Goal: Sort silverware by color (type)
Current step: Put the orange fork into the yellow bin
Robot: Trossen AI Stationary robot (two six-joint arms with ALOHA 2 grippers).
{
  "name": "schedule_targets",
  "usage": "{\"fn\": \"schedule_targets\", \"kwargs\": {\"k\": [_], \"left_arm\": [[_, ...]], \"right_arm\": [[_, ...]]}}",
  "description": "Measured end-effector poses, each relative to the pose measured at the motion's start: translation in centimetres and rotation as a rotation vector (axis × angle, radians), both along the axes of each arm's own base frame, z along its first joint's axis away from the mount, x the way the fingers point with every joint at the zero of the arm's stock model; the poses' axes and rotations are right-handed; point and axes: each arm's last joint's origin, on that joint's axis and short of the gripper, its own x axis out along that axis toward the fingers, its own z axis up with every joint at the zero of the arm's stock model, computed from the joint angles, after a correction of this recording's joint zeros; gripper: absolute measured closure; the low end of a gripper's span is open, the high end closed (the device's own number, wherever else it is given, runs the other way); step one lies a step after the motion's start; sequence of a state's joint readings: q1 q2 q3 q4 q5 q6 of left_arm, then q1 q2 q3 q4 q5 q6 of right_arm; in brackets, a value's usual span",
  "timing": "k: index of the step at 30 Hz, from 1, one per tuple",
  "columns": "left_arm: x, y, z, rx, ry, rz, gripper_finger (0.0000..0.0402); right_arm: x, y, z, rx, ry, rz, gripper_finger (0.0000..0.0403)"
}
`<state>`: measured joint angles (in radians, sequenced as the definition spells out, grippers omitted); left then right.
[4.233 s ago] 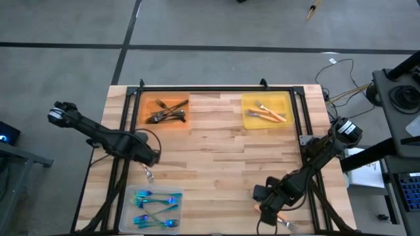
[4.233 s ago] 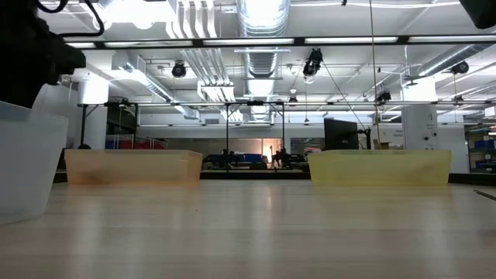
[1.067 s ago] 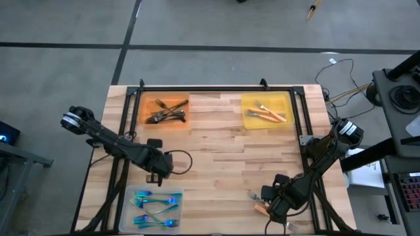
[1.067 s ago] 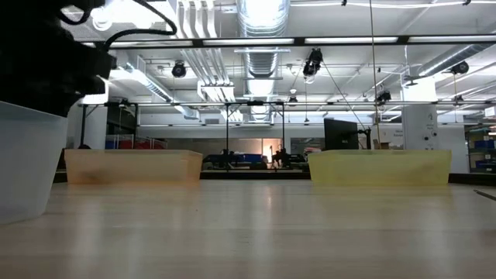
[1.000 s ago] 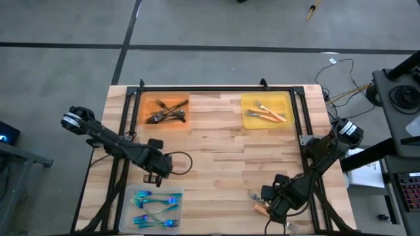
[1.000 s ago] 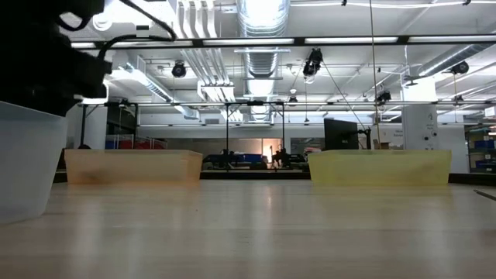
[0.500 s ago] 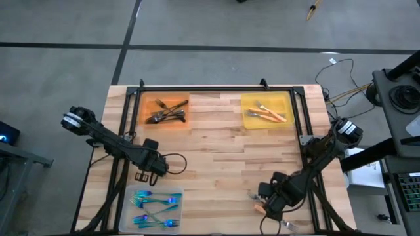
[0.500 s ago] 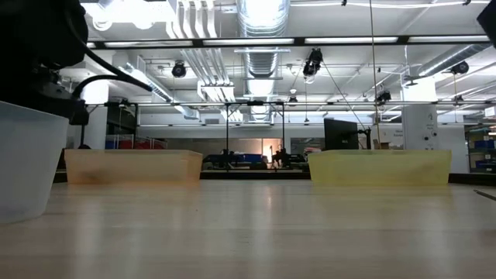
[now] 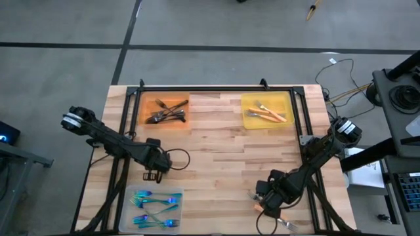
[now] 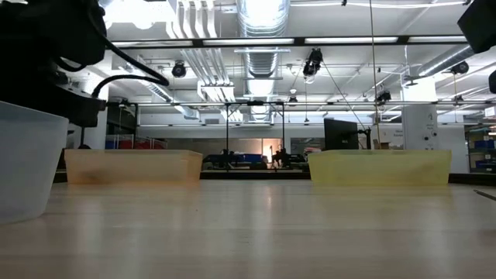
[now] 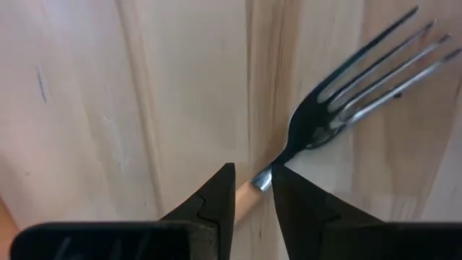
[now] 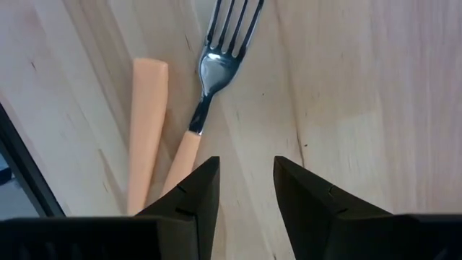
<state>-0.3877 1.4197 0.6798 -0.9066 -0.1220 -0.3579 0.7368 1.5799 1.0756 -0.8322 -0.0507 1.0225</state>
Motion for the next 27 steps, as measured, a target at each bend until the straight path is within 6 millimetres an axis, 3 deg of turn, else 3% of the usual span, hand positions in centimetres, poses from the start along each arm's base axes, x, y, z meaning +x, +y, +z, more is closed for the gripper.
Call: {"fn": "schedule_targets", "kwargs": {"k": [19, 27], "left_arm": [[-0.1, -0.1, -1.6, -0.077, -0.023, 0.046, 0.0326], [1.5, 0.0, -1.6, -0.072, 0.01, 0.154, 0.0326]], "right_arm": [[0.0, 0.0, 0.0, -0.002, -0.003, 0.028, 0.0283], [0.0, 0.0, 0.0, -0.002, -0.003, 0.031, 0.0284]]}}
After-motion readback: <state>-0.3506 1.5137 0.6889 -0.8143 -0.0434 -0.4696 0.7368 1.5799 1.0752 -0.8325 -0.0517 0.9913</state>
